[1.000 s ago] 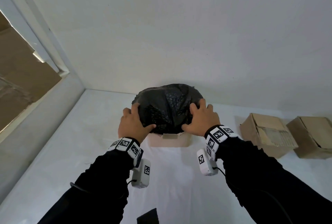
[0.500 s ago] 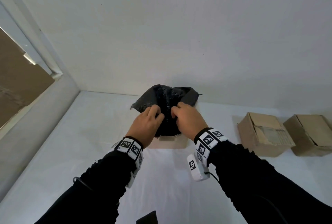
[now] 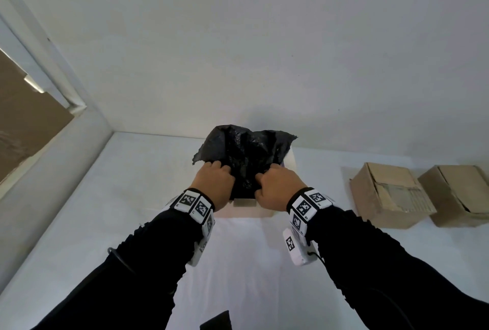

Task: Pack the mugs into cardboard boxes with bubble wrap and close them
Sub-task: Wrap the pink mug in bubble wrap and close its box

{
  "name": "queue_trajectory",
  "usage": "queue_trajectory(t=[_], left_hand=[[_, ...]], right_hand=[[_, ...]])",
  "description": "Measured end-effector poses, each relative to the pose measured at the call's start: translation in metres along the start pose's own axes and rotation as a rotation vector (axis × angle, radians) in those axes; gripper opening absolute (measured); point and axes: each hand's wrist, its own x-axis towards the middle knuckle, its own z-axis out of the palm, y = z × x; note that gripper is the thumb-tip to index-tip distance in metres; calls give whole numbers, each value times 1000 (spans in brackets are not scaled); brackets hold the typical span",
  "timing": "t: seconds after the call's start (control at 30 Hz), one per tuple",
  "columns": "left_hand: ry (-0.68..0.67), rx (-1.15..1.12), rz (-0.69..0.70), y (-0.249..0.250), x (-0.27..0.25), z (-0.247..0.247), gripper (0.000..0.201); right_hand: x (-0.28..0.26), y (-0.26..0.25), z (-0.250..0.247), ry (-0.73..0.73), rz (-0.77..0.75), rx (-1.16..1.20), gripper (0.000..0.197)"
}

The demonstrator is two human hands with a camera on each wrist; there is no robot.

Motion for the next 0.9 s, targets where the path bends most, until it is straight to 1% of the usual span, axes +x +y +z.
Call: queue_trajectory(t=[0.1,0.13,0.2,0.23,0.27,0.3,0.33,0.4,0.5,0.57,0.6,0.63,0.7,0.73,0.77,0.8,0.83,0.87,0.9], left_hand=[[-68,-2,31,-6,0,5,29],[-79,-7,38,-5,-1,6,36],[-73,-67,22,-1,-2,9,53],[-69,-97,8,1,-4,10,57],[-69,-107,3,2,-6,9,57],[-73,-102,7,4,-9,8,56],[-73,-96,16,4,-11,7,55],[-76,-75,51,5,-17,3,52],[-84,-95,81,8,-27,-1,37],[-64,-192,56,9,-33,-4,27],[-16,-247,28,7,-34,-5,25],[67,-296,-14,4,-36,-4,24],[339,-371,-152,-4,-37,1,22],[473,-407,-257,-9,-37,4,21],[561,-447,-385,-12,-36,8,21],[559,-512,-526,-15,-36,9,27],[460,-616,-652,-17,-35,9,38],[324,-734,-755,-20,-32,10,49],[218,-858,-820,-24,-28,11,57]], right_hand=[[2,0,4,-47,-4,-42,34],[3,-1,5,-57,-7,-61,41],[3,-3,7,-67,-24,-110,67],[2,-5,6,-83,-36,-137,80],[1,-7,4,-108,-42,-167,87],[0,-7,2,-143,-36,-191,86],[-1,-8,-1,-185,-19,-200,80],[-3,-12,-7,-275,29,-166,58],[-10,-19,-15,-357,51,-119,31],[-13,-20,-19,-319,53,-67,20],[-15,-19,-22,-259,57,-17,19],[-14,-17,-24,-171,65,45,19],[-10,-8,-26,88,105,174,16],[-8,-4,-26,244,132,221,16],[-4,0,-25,384,157,240,18],[0,3,-24,470,182,236,23],[4,5,-23,485,211,215,34],[9,7,-21,430,243,187,49],[13,7,-19,345,267,148,63]])
